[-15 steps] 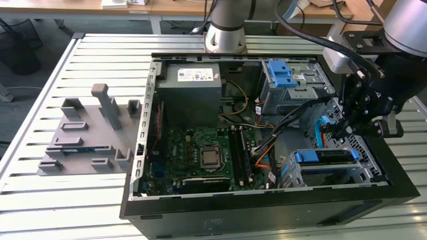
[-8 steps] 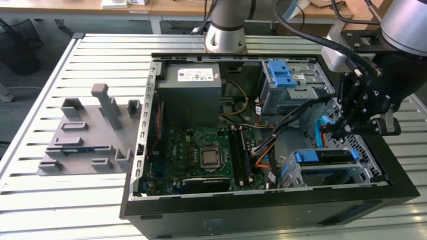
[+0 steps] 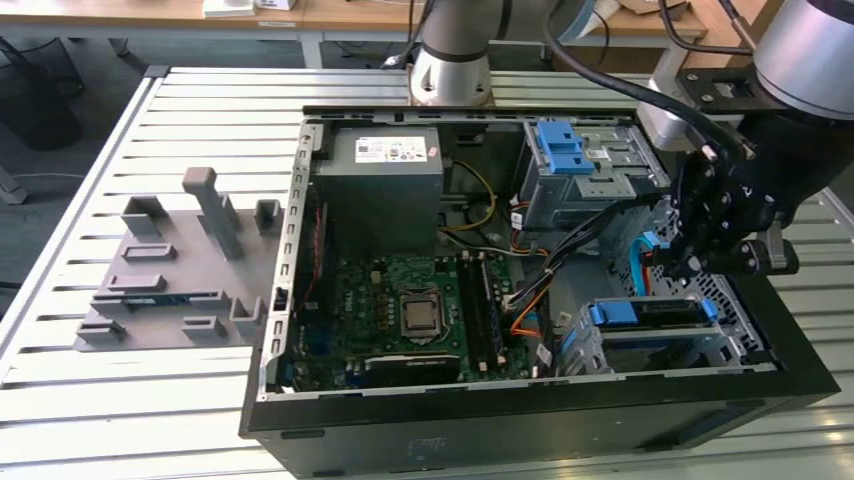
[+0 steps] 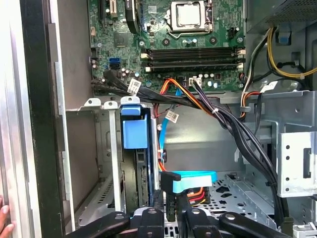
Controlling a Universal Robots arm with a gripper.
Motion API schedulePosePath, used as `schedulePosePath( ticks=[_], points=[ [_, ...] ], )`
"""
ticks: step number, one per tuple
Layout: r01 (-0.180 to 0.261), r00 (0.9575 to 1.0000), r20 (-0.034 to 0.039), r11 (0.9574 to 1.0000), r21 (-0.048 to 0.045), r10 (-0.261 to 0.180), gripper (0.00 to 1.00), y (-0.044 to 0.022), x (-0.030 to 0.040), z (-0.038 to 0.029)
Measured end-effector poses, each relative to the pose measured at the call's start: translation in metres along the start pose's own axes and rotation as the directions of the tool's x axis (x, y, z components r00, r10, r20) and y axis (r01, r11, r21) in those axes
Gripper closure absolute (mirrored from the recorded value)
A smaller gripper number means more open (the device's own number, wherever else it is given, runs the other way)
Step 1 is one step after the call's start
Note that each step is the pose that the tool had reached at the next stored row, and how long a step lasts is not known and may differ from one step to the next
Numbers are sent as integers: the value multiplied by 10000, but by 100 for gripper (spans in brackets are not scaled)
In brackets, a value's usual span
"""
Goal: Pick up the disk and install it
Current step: 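Insert the first disk wire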
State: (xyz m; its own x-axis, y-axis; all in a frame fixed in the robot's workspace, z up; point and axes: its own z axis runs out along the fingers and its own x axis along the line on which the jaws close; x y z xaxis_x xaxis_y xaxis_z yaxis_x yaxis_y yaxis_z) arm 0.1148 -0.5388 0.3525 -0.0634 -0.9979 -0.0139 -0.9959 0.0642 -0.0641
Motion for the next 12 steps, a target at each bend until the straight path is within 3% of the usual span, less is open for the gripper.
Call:
schedulePosePath(
  ticks=[8,9,12],
  points=[
    [3,10000,-16,10000,81,-2,76,2,0,36],
    [3,10000,-19,10000,86,-3,83,2,0,38],
    [5,10000,-51,10000,90,-5,84,3,0,41]
  ],
)
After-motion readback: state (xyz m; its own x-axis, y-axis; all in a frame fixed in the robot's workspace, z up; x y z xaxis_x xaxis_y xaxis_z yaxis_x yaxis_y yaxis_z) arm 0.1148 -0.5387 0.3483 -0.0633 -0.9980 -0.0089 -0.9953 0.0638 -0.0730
